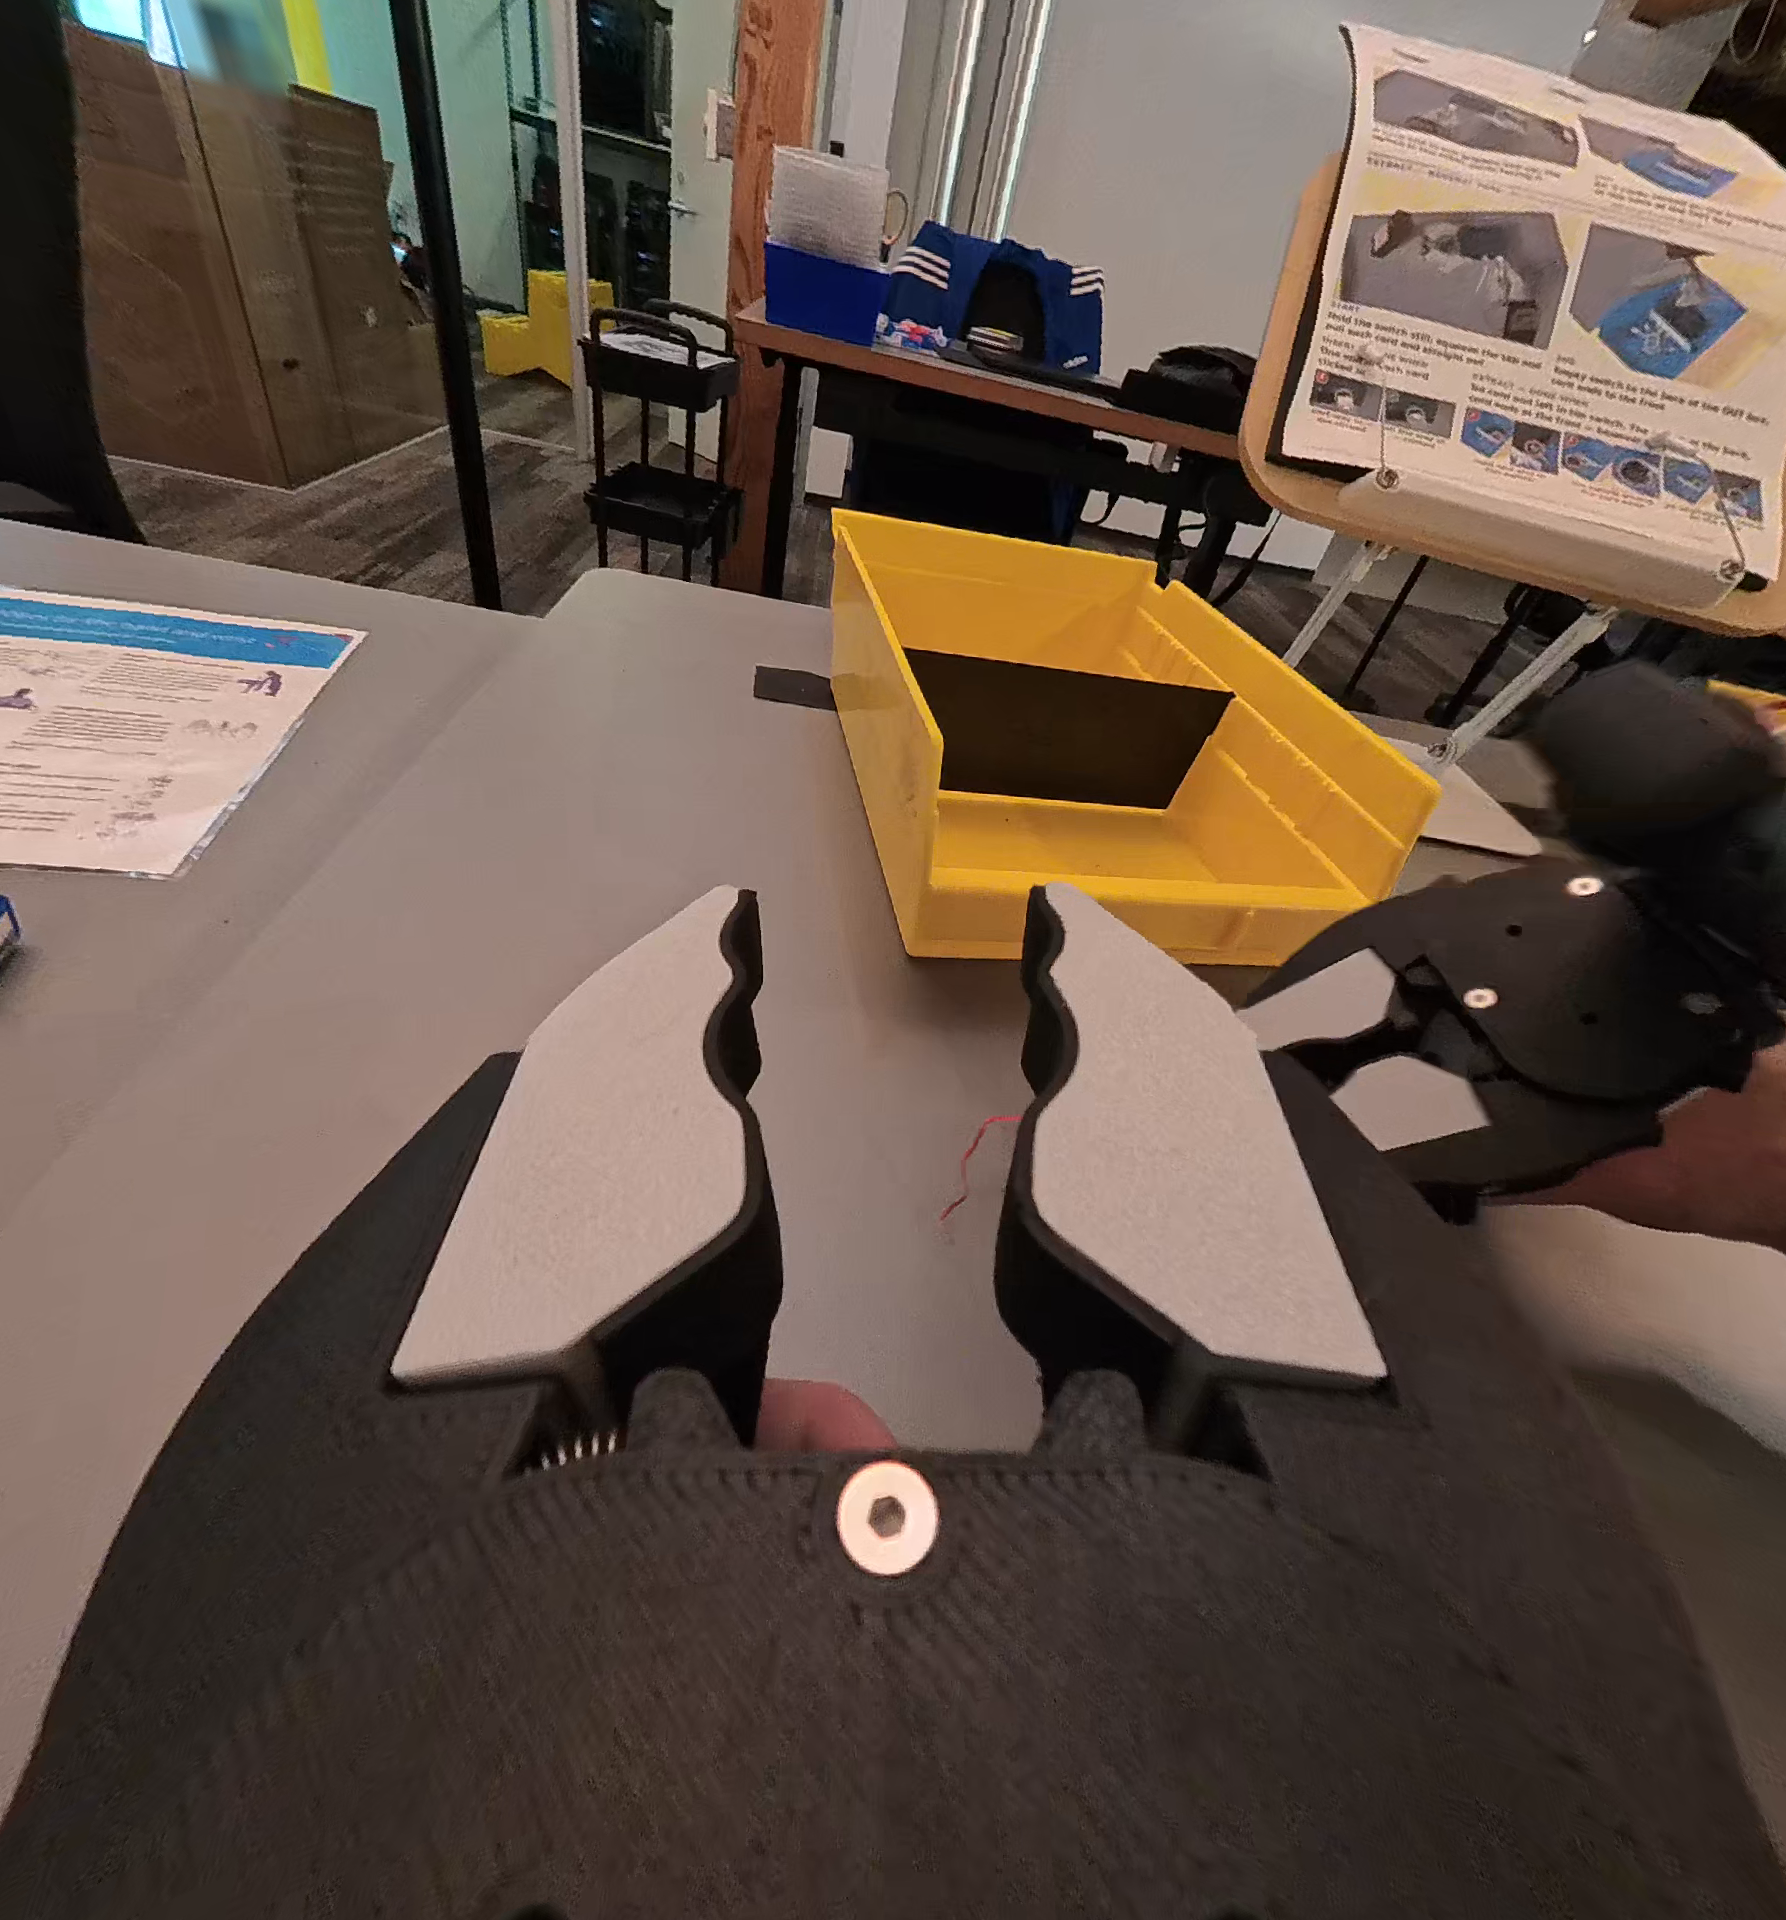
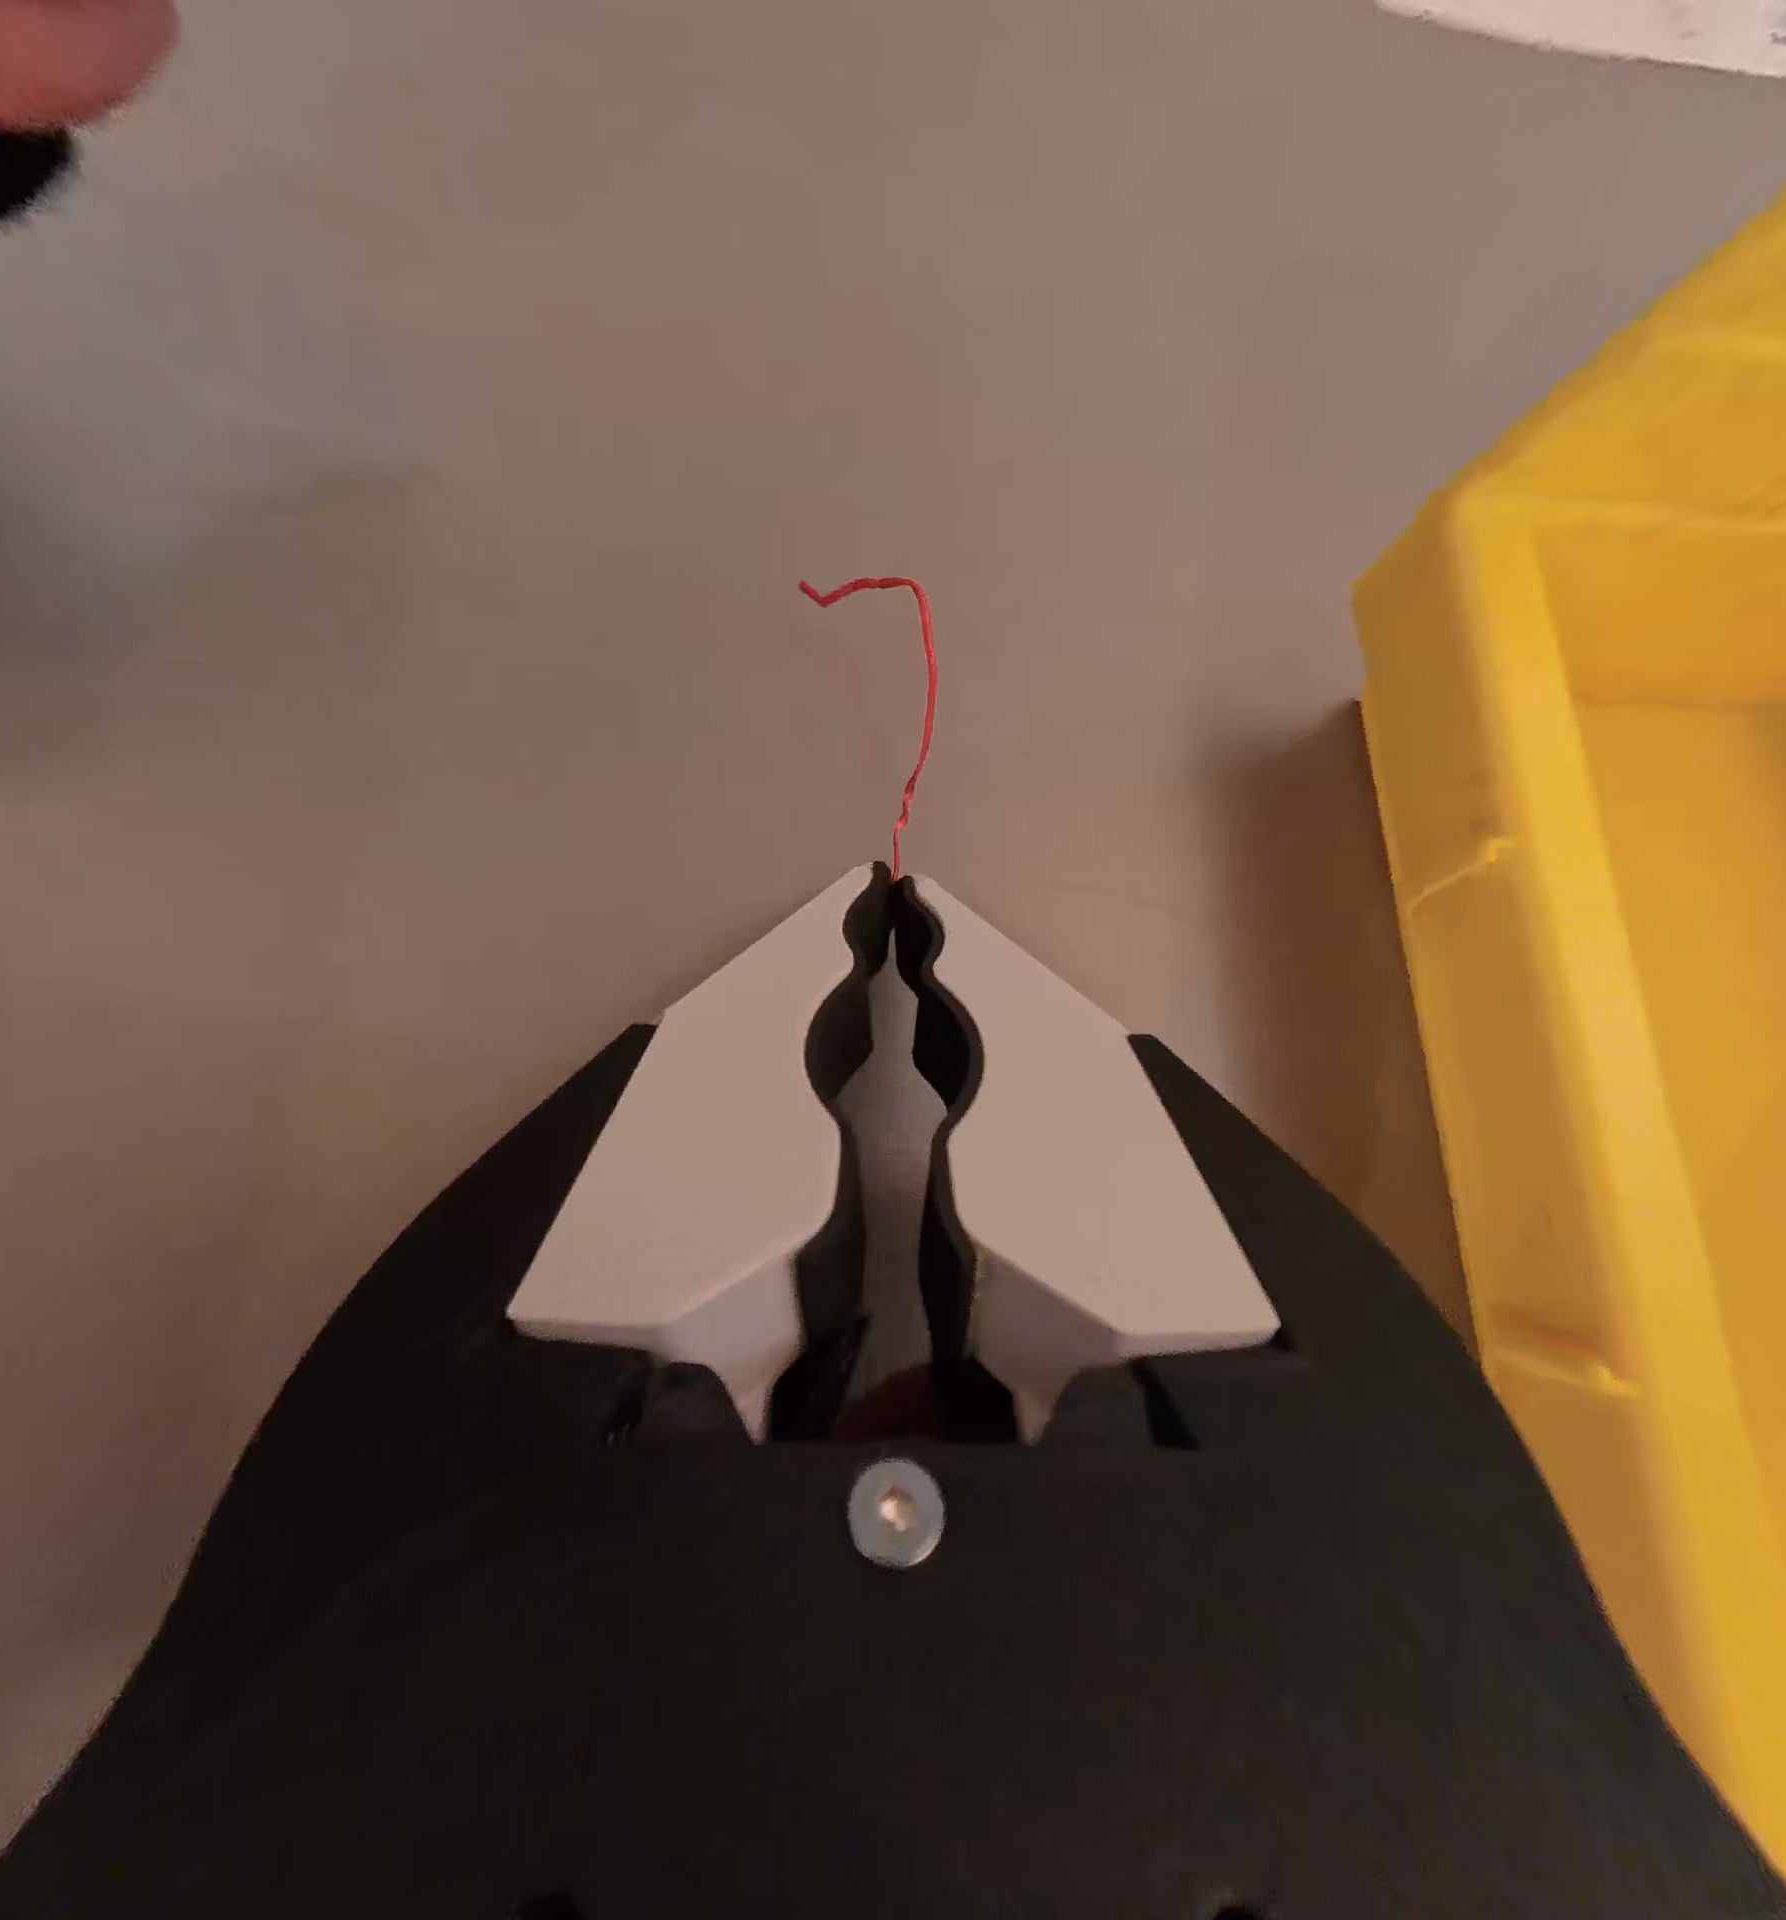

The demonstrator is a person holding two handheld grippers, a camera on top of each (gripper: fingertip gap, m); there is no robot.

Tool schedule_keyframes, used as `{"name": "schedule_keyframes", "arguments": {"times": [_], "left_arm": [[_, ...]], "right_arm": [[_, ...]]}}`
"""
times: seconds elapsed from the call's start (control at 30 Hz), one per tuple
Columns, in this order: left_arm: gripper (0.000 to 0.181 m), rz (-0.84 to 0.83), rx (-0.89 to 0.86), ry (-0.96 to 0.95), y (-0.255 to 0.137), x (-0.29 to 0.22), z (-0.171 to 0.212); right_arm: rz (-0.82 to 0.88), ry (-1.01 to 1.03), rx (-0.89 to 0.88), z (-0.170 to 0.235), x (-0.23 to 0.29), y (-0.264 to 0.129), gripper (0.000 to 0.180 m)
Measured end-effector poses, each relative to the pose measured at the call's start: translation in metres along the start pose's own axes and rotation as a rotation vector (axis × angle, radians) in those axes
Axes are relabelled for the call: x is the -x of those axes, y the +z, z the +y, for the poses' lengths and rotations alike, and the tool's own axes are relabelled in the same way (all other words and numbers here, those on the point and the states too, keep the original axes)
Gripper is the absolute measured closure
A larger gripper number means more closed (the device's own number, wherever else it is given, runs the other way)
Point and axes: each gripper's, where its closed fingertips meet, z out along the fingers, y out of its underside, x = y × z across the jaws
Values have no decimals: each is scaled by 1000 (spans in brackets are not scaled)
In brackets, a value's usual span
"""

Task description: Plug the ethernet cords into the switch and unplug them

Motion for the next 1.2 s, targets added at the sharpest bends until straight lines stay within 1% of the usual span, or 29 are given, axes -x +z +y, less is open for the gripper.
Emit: {"name": "schedule_keyframes", "arguments": {"times": [0.07,0.13,0.2,0.23,0.3,0.4,0.5,0.57,0.63,0.67,0.7,0.73,0.77,0.8,0.83,0.9,0.93,1.0,1.03,1.1,1.13,1.17,1.2], "left_arm": [[133,2,1,5,0,-2,0],[133,9,8,7,1,-4,2],[133,17,16,11,3,-8,4],[133,21,21,13,4,-10,5],[133,29,27,18,6,-13,6],[133,37,29,15,9,-18,6],[133,54,34,16,16,-27,6],[133,71,37,22,22,-36,5],[133,91,37,30,28,-47,4],[133,99,35,35,31,-53,2],[133,108,36,39,35,-58,1],[133,115,37,41,37,-63,1],[133,119,36,42,39,-67,0],[133,126,38,45,41,-71,0],[133,128,42,52,43,-74,0],[133,125,43,56,45,-76,0],[133,125,44,54,46,-77,0],[133,126,44,50,46,-76,1],[133,127,45,49,47,-76,1],[133,127,46,49,46,-75,2],[133,129,45,50,46,-76,2],[133,132,42,51,46,-76,1],[133,137,40,53,46,-77,1]], "right_arm": [[13,35,-69,-5,1,-23,180],[45,37,-119,-6,2,-61,180],[98,16,-165,-2,3,-112,180],[151,11,-174,5,-1,-142,180],[288,23,-171,29,-17,-207,180],[555,105,-93,96,-54,-317,180],[826,246,22,181,-86,-425,180],[925,367,118,242,-95,-472,180],[980,460,208,293,-99,-497,180],[984,484,239,312,-99,-501,166],[982,521,283,329,-100,-503,144],[1013,545,336,345,-102,-508,139],[1062,538,370,353,-105,-516,147],[1088,527,387,353,-105,-521,151],[1102,511,379,346,-103,-524,155],[1094,424,266,303,-97,-519,157],[1059,399,274,289,-90,-511,162],[987,323,356,272,-78,-491,164],[924,266,316,250,-69,-470,158],[701,140,121,178,-33,-402,155],[552,68,28,142,-4,-361,152],[402,1,-36,112,29,-321,145],[268,-53,-78,90,61,-283,141]]}}
